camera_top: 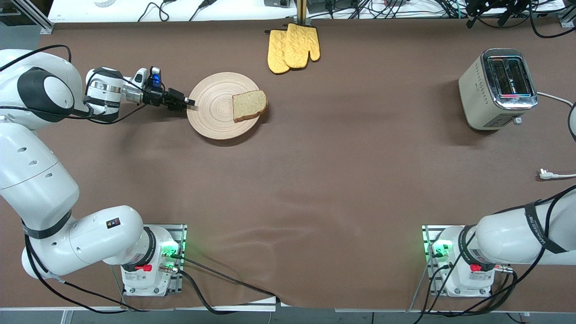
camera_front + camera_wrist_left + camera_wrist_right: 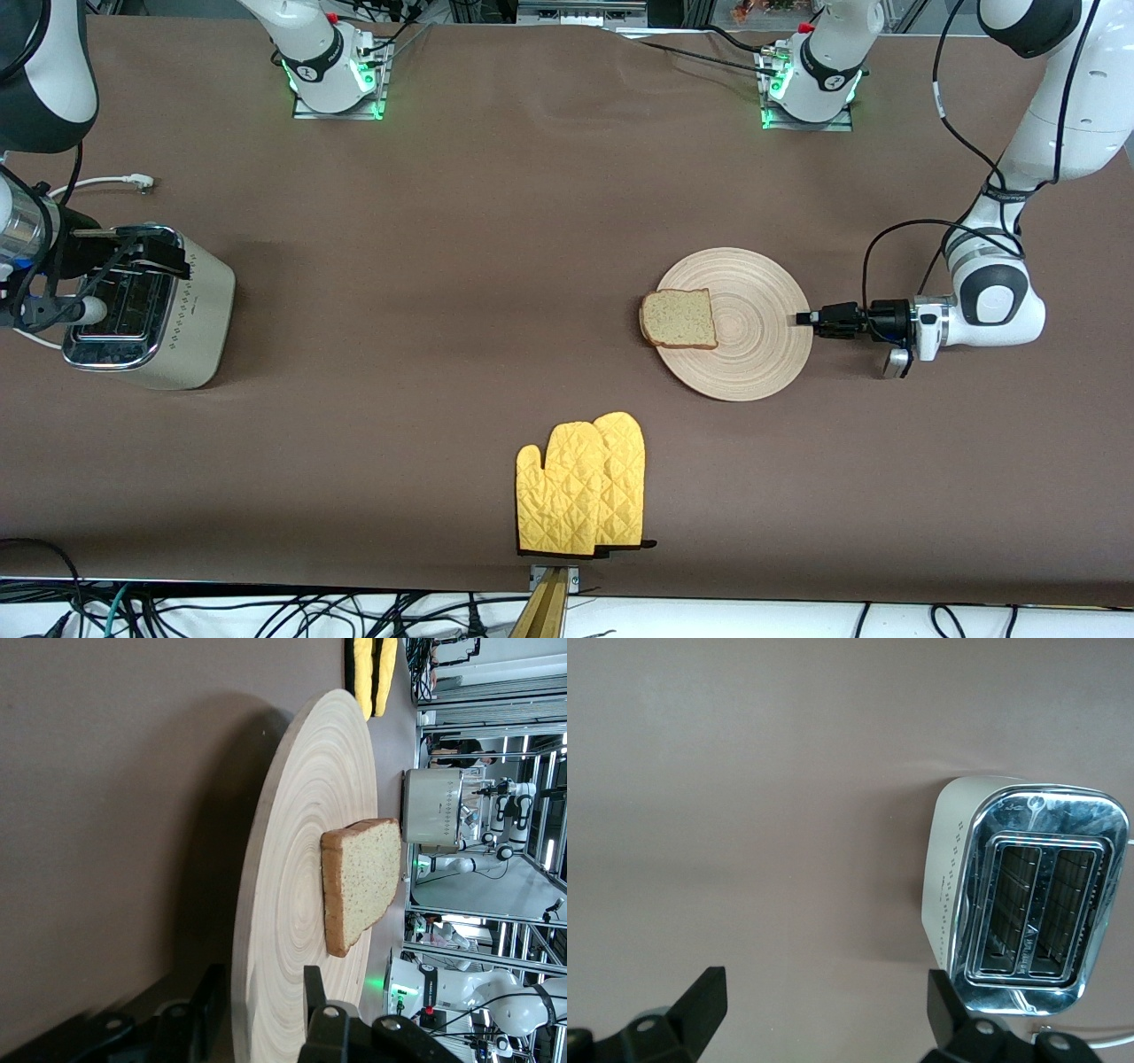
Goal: Move plate and put bread in toaster
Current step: 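Push the wooden plate with the left gripper toward the toaster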
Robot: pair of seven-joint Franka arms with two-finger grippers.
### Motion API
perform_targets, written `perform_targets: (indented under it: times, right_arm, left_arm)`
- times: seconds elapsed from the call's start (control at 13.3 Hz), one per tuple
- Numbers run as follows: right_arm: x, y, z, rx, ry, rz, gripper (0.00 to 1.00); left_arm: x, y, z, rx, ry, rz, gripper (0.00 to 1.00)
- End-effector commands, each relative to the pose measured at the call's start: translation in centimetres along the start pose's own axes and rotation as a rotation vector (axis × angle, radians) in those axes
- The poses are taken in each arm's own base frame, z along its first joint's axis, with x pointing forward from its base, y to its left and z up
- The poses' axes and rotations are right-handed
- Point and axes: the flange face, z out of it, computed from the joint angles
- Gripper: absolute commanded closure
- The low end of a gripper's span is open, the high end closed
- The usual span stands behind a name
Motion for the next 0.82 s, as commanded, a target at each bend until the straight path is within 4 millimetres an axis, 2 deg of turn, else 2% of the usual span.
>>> perform_targets:
  times: [0.0,0.15,0.37,0.52,0.75]
  right_arm:
    - [0.0,0.0,-0.4,-0.015,0.011,0.001,0.00]
    - [0.0,0.0,-0.4,-0.015,0.012,0.001,0.00]
    - [0.5,-0.1,0.1,-0.012,0.018,-0.001,0.00]
    - [0.8,-0.5,0.6,-0.003,0.013,-0.005,0.00]
    - [1.4,-0.4,1.4,0.004,0.013,0.001,0.00]
  left_arm:
    - [-0.2,-0.7,1.1,-0.010,0.017,0.026,0.70]
    - [-0.1,-0.5,1.3,-0.009,0.012,0.031,0.98]
    - [0.3,0.1,1.0,-0.005,0.000,0.036,1.00]
    - [1.0,1.5,2.6,-0.029,-0.010,0.032,1.00]
    - [2.8,5.0,6.6,-0.123,0.016,0.008,1.00]
